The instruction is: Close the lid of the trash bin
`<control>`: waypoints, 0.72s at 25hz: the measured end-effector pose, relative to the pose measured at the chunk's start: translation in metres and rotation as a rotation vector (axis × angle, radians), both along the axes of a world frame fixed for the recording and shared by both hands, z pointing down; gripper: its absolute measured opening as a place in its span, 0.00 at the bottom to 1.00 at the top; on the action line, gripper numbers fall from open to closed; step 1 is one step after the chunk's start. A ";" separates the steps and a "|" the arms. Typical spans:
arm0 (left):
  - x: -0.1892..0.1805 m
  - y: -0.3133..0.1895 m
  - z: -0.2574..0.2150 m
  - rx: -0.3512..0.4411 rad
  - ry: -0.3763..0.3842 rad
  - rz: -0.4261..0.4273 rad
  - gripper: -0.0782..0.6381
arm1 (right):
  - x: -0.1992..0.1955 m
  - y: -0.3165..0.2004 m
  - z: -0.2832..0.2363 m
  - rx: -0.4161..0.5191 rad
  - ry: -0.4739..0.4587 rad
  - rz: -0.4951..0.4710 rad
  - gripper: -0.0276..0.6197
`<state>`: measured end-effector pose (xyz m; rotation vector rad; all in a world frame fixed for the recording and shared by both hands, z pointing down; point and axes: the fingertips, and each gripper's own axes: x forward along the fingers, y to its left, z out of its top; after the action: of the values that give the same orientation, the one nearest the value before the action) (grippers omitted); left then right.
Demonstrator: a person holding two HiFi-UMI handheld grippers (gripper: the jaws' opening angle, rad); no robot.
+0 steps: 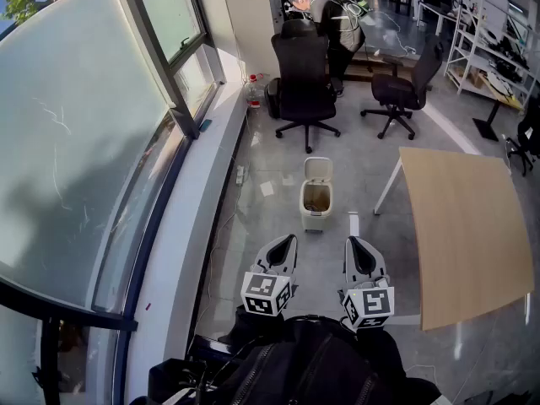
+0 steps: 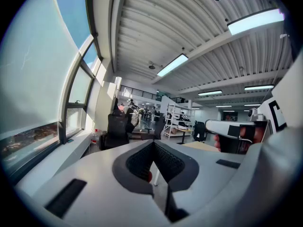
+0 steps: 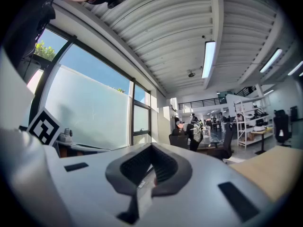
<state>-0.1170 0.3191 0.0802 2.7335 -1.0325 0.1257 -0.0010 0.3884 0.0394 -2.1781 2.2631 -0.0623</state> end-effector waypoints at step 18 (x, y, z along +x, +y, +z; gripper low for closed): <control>0.013 -0.002 0.009 -0.015 -0.025 -0.032 0.11 | 0.003 -0.003 0.004 0.004 -0.018 -0.088 0.05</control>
<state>-0.1035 0.3169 0.0891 2.7075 -1.0767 0.1625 0.0023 0.3857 0.0433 -2.0667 2.3462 -0.0760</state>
